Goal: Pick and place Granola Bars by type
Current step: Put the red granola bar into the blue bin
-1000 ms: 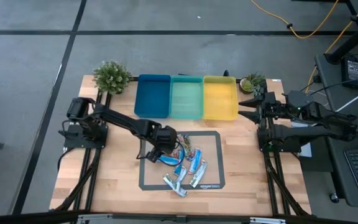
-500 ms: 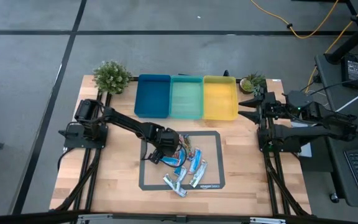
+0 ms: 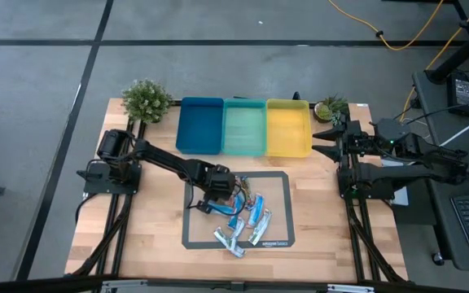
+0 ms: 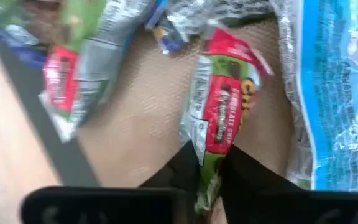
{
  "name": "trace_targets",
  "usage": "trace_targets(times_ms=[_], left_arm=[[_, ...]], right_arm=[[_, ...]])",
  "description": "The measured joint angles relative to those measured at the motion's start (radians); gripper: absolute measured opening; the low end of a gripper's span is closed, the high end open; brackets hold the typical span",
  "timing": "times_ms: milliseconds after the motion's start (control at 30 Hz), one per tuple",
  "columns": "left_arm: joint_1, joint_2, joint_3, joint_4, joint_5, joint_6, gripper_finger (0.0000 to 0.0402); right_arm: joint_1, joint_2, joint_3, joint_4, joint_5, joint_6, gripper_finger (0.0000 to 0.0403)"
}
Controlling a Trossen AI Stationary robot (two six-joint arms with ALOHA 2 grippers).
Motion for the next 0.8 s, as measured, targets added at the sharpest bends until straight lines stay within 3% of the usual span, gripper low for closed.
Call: trace_targets(times_ms=[133,267,633,800], left_arm=[[0.000,-0.032,0.050,-0.062,-0.056,0.001,0.0010],[0.000,-0.081,0.117,-0.145,-0.136,0.002,0.0013],[0.003,-0.206,0.226,-0.111,-0.156,-0.085,0.0010],[0.014,-0.244,0.305,-0.117,-0.253,-0.172,0.0011]], right_arm=[[0.000,0.000,0.000,-0.001,0.000,-0.001,0.0200],[0.000,0.000,0.000,-0.004,0.000,-0.001,0.0200],[0.000,0.001,0.000,-0.008,0.000,-0.003,0.0200],[0.000,0.001,0.000,-0.009,0.000,-0.007,0.0200]])
